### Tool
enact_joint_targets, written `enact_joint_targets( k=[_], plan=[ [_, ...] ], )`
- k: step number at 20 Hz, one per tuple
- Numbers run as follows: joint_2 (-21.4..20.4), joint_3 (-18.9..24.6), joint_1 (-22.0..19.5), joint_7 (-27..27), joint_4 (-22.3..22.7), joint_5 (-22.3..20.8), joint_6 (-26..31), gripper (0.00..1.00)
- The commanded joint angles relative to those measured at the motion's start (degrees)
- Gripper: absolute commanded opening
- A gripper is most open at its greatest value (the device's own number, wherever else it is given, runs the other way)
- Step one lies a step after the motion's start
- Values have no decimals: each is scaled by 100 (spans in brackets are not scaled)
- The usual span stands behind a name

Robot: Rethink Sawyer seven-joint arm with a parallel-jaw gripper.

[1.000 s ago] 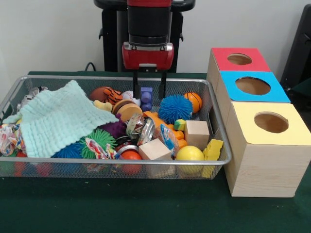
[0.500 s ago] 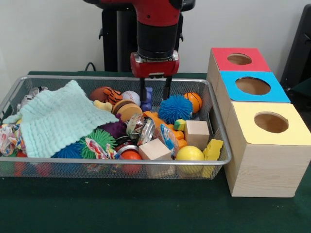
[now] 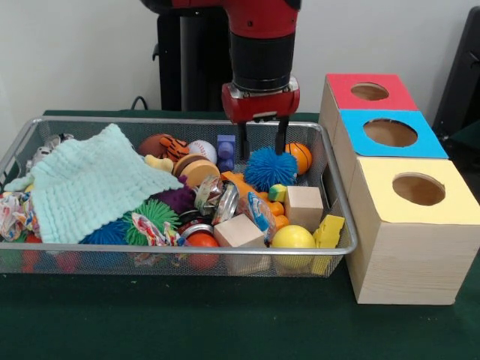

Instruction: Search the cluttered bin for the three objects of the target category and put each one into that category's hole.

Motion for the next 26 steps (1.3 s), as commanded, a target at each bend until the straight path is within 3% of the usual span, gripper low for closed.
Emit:
enact_joint_targets(
  k=[1, 6, 13, 21, 26],
  plan=[
    [-611, 350, -56, -479, -223, -191, 174, 100],
    [-296, 501, -61, -1013, -1038, -160, 877, 100],
    [14, 565, 16, -1252, -1525, -483, 880, 100],
    [725, 681, 181, -1907, -2582, -676, 1446, 100],
    [1289, 809, 187, -2613, -3151, -973, 1880, 100]
  ],
)
